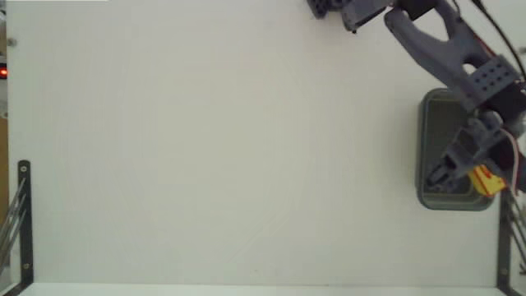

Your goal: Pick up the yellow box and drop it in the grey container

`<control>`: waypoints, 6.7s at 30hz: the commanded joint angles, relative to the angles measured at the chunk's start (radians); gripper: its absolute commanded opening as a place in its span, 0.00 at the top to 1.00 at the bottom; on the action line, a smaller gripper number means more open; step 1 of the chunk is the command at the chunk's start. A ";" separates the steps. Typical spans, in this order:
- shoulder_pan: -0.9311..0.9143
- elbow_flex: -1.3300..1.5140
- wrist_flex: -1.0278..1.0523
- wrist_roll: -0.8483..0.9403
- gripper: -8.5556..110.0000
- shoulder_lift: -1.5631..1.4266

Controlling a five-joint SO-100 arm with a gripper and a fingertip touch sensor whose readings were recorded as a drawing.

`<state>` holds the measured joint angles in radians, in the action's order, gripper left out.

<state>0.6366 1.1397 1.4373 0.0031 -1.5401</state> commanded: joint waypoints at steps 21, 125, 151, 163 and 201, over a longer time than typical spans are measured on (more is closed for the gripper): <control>0.016 0.010 -0.011 -0.003 0.00 -0.085; -0.451 0.617 -0.008 -0.003 0.00 -0.696; -0.629 0.850 -0.007 -0.003 0.00 -0.931; -0.637 0.860 -0.007 -0.003 0.00 -0.940; -0.637 0.860 -0.007 -0.003 0.00 -0.940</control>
<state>0.0092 1.9957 1.4281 0.0046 -2.4421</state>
